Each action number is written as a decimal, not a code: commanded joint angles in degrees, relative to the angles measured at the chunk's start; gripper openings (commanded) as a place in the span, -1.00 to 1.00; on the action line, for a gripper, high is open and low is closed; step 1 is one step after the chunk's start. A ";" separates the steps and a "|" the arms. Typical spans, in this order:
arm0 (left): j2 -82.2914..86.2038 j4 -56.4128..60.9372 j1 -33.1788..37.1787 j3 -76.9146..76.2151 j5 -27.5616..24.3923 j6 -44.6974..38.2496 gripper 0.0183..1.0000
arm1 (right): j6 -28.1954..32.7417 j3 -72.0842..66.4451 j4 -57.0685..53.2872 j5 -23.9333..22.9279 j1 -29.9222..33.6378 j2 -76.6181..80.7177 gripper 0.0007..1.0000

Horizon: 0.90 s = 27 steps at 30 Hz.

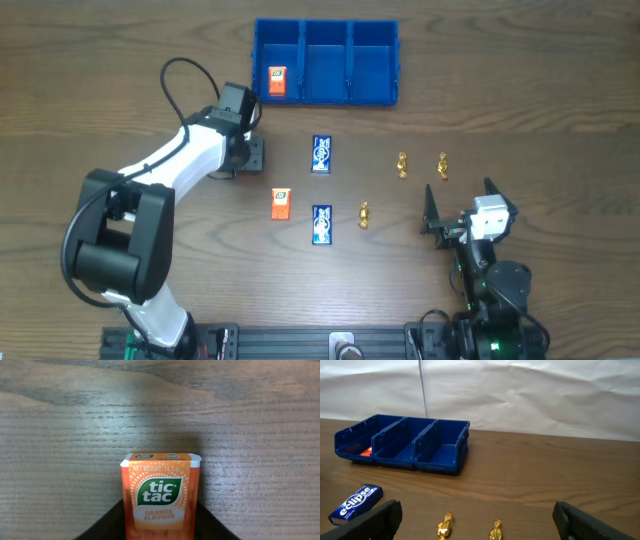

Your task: Sort Candies Into Trays

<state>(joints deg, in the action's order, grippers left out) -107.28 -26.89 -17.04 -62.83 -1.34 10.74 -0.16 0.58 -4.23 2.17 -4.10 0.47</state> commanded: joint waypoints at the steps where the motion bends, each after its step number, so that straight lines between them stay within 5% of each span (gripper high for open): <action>1: -1.44 -0.07 0.20 -0.66 -0.37 0.37 -0.37 | 0.68 -0.13 -0.33 0.31 -0.33 -0.31 1.00; 10: 3.82 -6.14 -0.74 -9.64 0.37 3.91 -0.39 | 0.66 -0.13 -0.33 0.31 -0.33 -0.31 1.00; 15: 6.23 -15.93 -3.39 -26.64 6.45 6.10 -0.37 | 0.68 -0.13 -0.33 0.31 -0.33 -0.31 1.00; 27: -16.90 -33.31 -3.89 -67.76 5.95 6.01 -0.37 | 0.68 -0.13 -0.33 0.31 -0.33 -0.31 1.00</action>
<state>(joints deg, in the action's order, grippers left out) -114.21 -57.34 -21.15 -124.46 4.25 16.36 -0.16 0.58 -4.25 2.17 -4.10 0.47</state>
